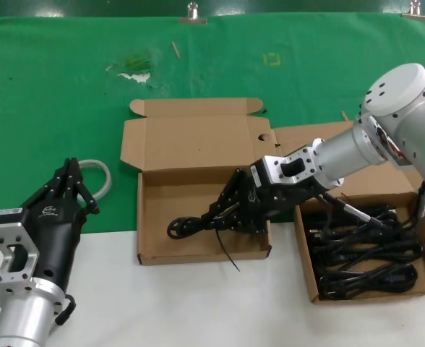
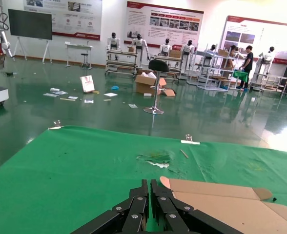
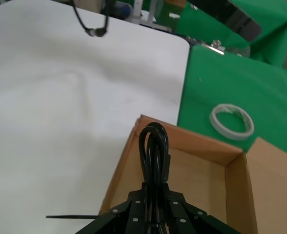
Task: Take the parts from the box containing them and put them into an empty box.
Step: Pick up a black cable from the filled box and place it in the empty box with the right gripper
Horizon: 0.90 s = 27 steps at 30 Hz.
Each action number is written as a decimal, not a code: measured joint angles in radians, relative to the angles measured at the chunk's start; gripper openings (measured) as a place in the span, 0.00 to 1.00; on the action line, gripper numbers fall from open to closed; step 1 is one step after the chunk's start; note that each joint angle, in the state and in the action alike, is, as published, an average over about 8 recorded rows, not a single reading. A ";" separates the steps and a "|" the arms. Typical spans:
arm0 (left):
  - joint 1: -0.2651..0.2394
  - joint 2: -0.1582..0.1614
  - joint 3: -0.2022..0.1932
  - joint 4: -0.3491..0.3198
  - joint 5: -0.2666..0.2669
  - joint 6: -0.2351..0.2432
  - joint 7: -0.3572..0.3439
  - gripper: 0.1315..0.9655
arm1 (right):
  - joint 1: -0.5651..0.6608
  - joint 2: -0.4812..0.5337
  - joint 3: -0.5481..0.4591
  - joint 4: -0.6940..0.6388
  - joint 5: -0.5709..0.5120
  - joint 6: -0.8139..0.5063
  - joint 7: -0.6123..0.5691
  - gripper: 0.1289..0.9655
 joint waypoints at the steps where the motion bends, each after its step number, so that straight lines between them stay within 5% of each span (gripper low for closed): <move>1: 0.000 0.000 0.000 0.000 0.000 0.000 0.000 0.03 | 0.002 -0.003 -0.001 -0.002 -0.002 0.006 0.014 0.07; 14: 0.000 0.000 0.000 0.000 0.000 0.000 0.000 0.03 | 0.015 -0.059 0.016 -0.011 -0.002 0.044 0.270 0.07; 27: 0.000 0.000 0.000 0.000 0.000 0.000 0.000 0.03 | -0.003 -0.068 -0.031 -0.014 -0.063 0.171 0.199 0.07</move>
